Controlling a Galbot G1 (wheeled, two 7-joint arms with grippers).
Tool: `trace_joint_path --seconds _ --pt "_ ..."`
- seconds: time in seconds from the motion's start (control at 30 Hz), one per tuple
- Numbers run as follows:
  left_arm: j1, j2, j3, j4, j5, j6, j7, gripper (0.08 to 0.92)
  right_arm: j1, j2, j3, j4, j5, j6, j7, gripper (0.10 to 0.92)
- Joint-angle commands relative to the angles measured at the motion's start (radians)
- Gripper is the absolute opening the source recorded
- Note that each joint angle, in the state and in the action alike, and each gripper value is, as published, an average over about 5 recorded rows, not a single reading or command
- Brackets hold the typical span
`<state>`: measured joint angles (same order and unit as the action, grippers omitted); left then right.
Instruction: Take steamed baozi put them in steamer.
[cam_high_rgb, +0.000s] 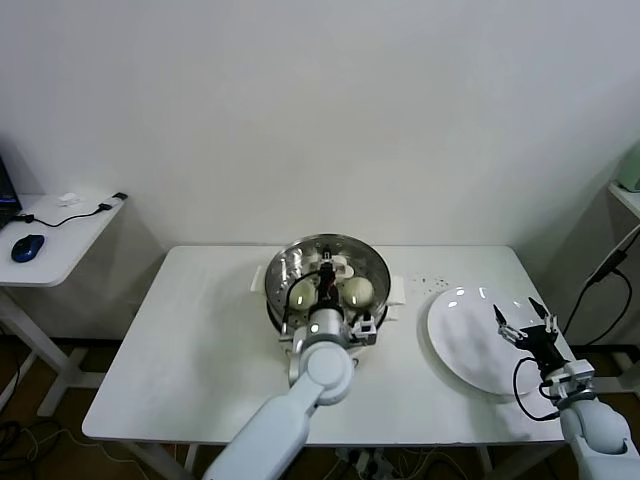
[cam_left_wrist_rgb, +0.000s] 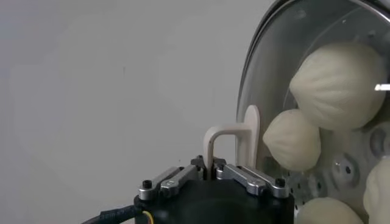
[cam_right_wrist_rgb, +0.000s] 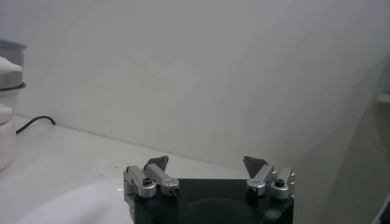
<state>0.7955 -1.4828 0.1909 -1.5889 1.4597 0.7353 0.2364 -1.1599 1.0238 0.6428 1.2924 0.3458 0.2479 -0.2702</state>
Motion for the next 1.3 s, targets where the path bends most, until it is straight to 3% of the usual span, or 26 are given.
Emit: trace_joint_path --seconds 0.03,0.17,0.5,0.67,0.87,1.0,1.13,1.3 --pt "0.021 0.009 -0.001 -0.027 0.005 0.036 0.021 0.151 0.003 0.004 0.002 -0.003 -0.005 0.001 -0.001 0.823" --pt "0.03 0.032 0.012 -0.088 0.006 0.037 0.048 0.199 0.005 0.005 0.003 -0.007 -0.009 0.0 -0.001 0.823" --pt "0.117 0.129 0.028 -0.338 -0.008 0.047 0.097 0.483 0.005 0.005 0.012 -0.004 -0.023 -0.027 0.004 0.823" --pt "0.2 0.202 0.014 -0.47 -0.078 0.047 0.069 0.631 0.004 0.006 0.017 0.008 -0.034 -0.061 0.017 0.823" --pt "0.311 0.272 -0.087 -0.593 -0.216 0.0 -0.046 0.79 -0.003 0.01 0.021 0.042 -0.054 -0.097 0.008 0.823" --pt "0.402 0.32 -0.233 -0.623 -0.466 -0.111 -0.224 0.82 -0.012 0.016 0.024 0.071 -0.038 -0.116 0.013 0.823" --pt "0.513 0.358 -0.438 -0.629 -0.844 -0.314 -0.391 0.822 -0.023 0.029 0.025 0.105 -0.031 -0.121 0.026 0.823" --pt "0.648 0.292 -0.715 -0.617 -1.163 -0.547 -0.387 0.823 -0.04 0.049 0.024 0.156 -0.042 -0.137 0.048 0.823"
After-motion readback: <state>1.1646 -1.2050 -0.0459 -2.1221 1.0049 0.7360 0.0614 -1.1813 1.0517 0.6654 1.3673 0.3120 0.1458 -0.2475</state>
